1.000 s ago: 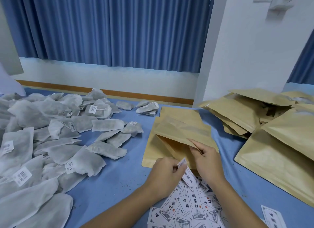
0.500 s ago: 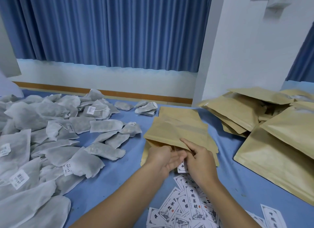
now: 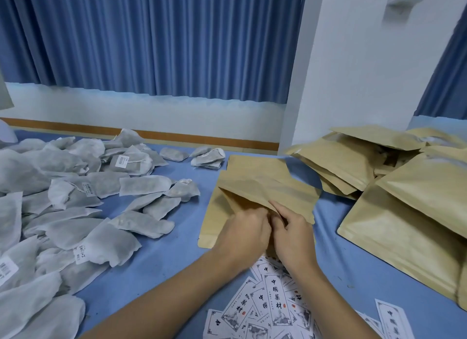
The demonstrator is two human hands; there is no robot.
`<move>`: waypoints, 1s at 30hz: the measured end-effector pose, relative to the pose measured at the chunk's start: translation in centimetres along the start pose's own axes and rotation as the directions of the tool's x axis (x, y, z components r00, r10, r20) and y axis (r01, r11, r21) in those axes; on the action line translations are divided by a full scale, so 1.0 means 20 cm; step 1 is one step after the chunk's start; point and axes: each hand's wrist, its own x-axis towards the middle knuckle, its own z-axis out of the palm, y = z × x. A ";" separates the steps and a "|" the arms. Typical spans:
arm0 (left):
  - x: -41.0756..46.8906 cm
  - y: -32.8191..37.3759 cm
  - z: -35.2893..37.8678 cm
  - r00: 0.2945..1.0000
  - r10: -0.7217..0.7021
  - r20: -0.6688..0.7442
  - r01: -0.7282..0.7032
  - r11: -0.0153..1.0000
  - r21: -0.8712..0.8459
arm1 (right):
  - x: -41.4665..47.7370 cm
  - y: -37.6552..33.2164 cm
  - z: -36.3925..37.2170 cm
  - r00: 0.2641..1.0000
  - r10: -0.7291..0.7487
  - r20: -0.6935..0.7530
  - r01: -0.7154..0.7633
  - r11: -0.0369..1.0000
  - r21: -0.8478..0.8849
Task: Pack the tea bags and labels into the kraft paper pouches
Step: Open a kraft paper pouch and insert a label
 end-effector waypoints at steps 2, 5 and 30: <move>-0.06 -0.03 -0.02 0.980 0.119 0.159 -0.155 0.959 0.236 | -0.01 0.00 0.00 1.000 0.000 0.003 0.000 1.000 0.002; -0.02 -0.08 -0.01 0.955 0.092 0.281 -0.201 0.899 0.389 | -0.02 -0.01 -0.01 1.000 -0.030 -0.008 0.030 0.999 -0.038; -0.02 -0.65 -0.23 0.817 -0.517 -0.255 0.574 0.769 0.283 | 0.00 -0.05 0.02 1.000 0.021 0.019 -0.014 0.943 -0.331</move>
